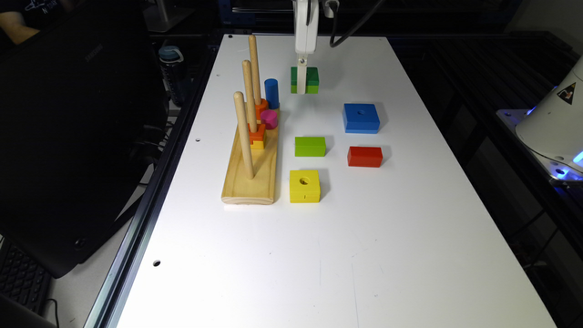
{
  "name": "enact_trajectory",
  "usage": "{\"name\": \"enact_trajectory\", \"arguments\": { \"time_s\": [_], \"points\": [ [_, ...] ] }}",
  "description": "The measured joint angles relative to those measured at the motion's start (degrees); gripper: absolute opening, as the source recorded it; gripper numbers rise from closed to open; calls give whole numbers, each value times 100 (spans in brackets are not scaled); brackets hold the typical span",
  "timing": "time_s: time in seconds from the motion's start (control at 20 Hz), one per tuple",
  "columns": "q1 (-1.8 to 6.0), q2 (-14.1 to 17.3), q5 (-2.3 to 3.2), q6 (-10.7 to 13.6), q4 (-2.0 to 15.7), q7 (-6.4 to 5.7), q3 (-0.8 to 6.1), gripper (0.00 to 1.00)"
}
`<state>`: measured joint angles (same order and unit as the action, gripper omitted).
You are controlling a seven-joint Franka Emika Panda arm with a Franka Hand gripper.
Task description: Pick up green block.
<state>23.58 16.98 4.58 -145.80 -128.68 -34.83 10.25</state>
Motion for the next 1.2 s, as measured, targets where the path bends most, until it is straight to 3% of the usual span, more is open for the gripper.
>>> {"name": "enact_trajectory", "arguments": {
  "time_s": [0.15,0.4,0.75,1.0,1.2],
  "points": [
    [1,-90,-8,42,4,0,6,0],
    [2,-514,-96,441,-8,8,48,0],
    [10,-577,-101,487,6,8,52,0],
    [23,-998,-226,929,42,68,83,0],
    [23,-1042,-239,963,57,74,87,0]
  ]
}}
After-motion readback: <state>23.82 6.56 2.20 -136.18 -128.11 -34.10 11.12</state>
